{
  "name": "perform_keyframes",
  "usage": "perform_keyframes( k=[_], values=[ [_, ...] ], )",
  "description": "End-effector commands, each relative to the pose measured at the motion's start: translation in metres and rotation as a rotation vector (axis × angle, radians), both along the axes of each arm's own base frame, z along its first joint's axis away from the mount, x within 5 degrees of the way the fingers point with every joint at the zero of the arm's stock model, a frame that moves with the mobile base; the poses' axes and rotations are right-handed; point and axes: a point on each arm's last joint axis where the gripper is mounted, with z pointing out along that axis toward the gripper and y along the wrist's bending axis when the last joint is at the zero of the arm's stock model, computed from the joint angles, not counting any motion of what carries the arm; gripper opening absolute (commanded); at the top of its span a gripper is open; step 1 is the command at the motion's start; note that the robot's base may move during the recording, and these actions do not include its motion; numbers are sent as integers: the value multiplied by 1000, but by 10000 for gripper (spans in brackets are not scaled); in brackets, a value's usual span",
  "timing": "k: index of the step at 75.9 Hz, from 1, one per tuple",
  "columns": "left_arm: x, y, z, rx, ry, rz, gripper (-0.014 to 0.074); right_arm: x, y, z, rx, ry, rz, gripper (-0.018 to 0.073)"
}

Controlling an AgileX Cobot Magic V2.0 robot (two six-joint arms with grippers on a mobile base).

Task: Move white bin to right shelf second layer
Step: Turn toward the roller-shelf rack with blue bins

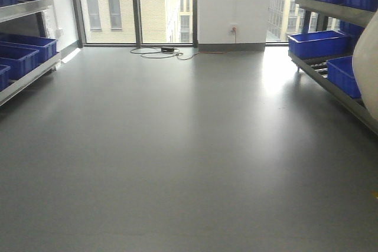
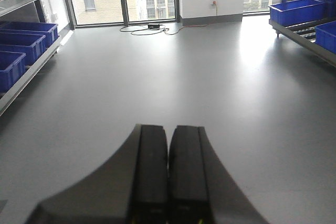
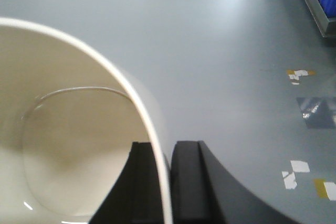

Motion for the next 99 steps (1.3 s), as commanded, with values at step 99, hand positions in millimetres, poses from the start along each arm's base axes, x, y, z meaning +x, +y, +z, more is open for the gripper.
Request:
perform_keyframes(
  k=[99],
  values=[
    [1, 0, -4, -14, -62, -3, 85, 3, 0, 18, -3, -120, 7, 27]
  ],
)
